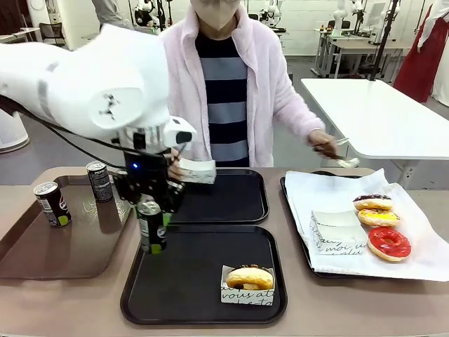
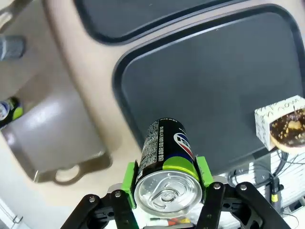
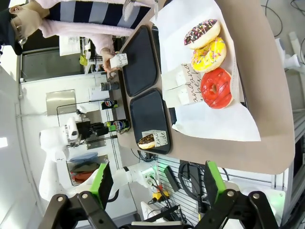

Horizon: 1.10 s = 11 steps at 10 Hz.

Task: Set up donuts and drinks on trays.
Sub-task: Pick up one Pepsi coke and place it on the Flat Tray.

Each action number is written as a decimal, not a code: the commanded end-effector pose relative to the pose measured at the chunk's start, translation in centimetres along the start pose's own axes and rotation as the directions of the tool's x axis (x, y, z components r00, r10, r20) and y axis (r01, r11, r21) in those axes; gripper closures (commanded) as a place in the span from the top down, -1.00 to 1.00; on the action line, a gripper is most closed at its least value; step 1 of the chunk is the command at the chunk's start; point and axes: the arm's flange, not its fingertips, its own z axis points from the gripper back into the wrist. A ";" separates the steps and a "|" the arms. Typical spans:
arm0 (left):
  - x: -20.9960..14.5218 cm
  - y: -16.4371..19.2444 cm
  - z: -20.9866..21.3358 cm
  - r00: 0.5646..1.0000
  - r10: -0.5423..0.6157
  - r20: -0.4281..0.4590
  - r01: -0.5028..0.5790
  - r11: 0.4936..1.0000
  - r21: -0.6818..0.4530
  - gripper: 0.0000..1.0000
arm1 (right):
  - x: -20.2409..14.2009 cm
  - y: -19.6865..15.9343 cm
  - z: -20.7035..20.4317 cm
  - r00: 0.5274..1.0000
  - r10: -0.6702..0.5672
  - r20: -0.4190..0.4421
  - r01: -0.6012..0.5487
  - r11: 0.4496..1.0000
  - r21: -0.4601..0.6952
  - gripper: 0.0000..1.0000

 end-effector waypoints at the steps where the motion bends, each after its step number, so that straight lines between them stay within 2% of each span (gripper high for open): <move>1: 0.7 0.4 -1.7 0.997 -0.038 0.067 0.041 0.999 -0.032 0.17 | 0.1 0.1 0.1 1.000 0.000 0.005 0.000 1.000 0.018 1.00; 5: 1.1 -0.5 -4.5 0.990 -0.109 0.088 0.111 0.994 -0.016 0.17 | 0.1 0.1 0.1 1.000 0.000 0.005 0.000 1.000 0.018 1.00; 7: 1.3 -0.5 -5.3 0.990 -0.124 0.072 0.126 0.992 -0.025 0.17 | 0.1 0.1 0.1 1.000 0.000 0.005 0.000 1.000 0.018 1.00; 8: 1.4 -0.6 -5.4 0.989 -0.130 0.073 0.133 0.991 -0.025 0.93 | 0.1 0.1 0.1 1.000 0.000 0.005 0.000 1.000 0.018 1.00; 9: 1.4 -0.6 -5.3 0.988 -0.135 0.073 0.137 0.990 -0.027 1.00 | 0.1 0.1 0.1 1.000 0.000 0.005 0.000 1.000 0.018 1.00; 11: 1.3 -0.5 -5.0 0.989 -0.134 0.065 0.136 0.990 -0.030 1.00 | 0.1 0.1 0.1 1.000 0.000 0.005 0.000 1.000 0.018 1.00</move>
